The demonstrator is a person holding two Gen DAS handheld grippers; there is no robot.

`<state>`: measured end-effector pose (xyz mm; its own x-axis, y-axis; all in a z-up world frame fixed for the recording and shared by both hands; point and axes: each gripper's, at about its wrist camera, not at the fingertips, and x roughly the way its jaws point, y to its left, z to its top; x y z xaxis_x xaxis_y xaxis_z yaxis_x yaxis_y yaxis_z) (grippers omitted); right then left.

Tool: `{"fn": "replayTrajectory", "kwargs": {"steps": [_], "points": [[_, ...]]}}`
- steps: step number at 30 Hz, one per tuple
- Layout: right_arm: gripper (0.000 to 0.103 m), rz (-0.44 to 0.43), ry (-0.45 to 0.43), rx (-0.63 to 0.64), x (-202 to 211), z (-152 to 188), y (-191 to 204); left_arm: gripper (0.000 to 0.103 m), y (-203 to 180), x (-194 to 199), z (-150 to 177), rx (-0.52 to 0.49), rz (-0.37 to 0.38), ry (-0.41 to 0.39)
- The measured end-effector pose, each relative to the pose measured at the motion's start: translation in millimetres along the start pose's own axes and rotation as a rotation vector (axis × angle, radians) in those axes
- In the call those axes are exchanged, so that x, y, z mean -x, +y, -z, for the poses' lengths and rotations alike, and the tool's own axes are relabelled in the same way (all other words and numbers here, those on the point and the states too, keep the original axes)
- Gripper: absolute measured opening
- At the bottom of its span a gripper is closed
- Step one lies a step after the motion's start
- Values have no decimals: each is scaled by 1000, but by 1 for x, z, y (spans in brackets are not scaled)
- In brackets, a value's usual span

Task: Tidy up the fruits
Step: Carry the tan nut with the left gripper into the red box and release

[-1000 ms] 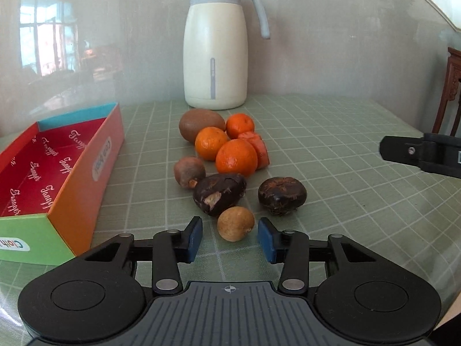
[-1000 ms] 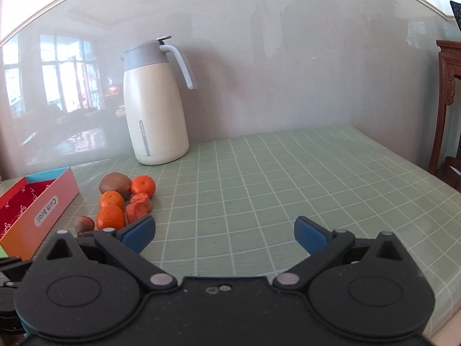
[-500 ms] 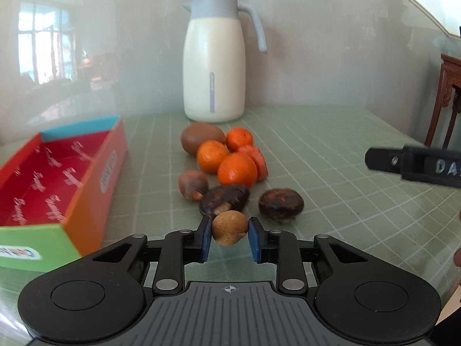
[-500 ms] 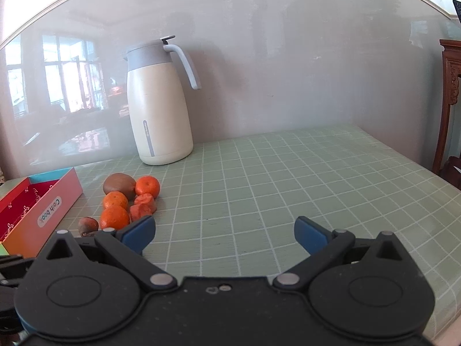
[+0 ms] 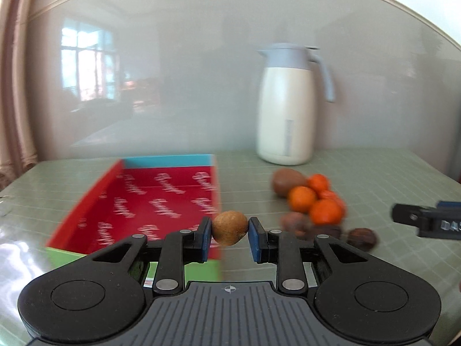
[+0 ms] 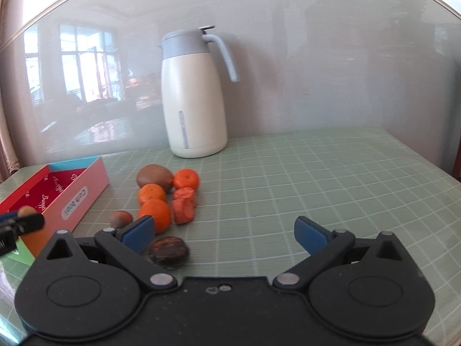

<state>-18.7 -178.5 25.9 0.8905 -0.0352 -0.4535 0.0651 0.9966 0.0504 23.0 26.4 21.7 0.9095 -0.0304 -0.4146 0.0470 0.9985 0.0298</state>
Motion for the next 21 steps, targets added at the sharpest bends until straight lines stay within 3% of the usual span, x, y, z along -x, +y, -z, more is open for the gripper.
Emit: {"fn": "replayTrajectory", "kwargs": {"steps": [9, 21], "points": [[103, -25, 12, 19, -9, 0, 22, 28, 52, -16, 0, 59, -87, 27], [103, -35, 21, 24, -14, 1, 32, 28, 55, -33, 4, 70, -99, 65]]}}
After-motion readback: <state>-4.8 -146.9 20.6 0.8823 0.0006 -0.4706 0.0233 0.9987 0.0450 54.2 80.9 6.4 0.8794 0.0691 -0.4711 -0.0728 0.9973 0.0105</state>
